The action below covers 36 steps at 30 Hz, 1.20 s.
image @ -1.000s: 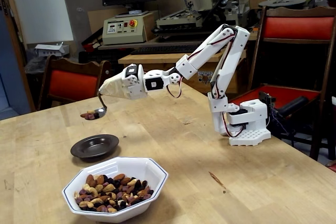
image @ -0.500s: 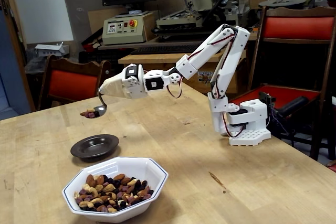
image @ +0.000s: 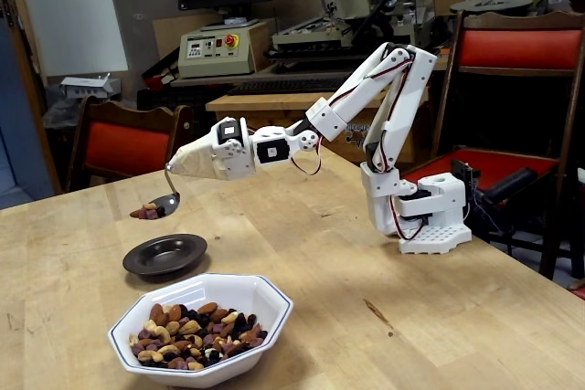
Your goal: Use spoon to take food
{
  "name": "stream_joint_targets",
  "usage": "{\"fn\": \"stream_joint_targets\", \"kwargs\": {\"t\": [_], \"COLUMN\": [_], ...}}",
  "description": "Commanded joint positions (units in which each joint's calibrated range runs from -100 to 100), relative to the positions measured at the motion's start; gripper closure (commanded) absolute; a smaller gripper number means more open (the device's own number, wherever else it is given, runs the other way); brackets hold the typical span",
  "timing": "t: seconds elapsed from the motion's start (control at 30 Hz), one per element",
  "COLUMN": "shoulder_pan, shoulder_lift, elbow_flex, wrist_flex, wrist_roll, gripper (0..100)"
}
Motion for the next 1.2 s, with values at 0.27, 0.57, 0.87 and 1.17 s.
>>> {"fn": "stream_joint_targets", "kwargs": {"t": [0.27,0.57,0.87,1.17], "shoulder_pan": [-0.77,-0.33,-0.26,-0.26], "shoulder_lift": [-0.46,-0.46,-0.46,-0.46], "elbow_flex": [-3.86,-3.86,-3.86,-3.86], "wrist_flex": [-1.11,-1.11,-1.11,-1.11], "wrist_roll": [5.23,5.57,5.57,5.91], "gripper": [96,96,96,96]}}
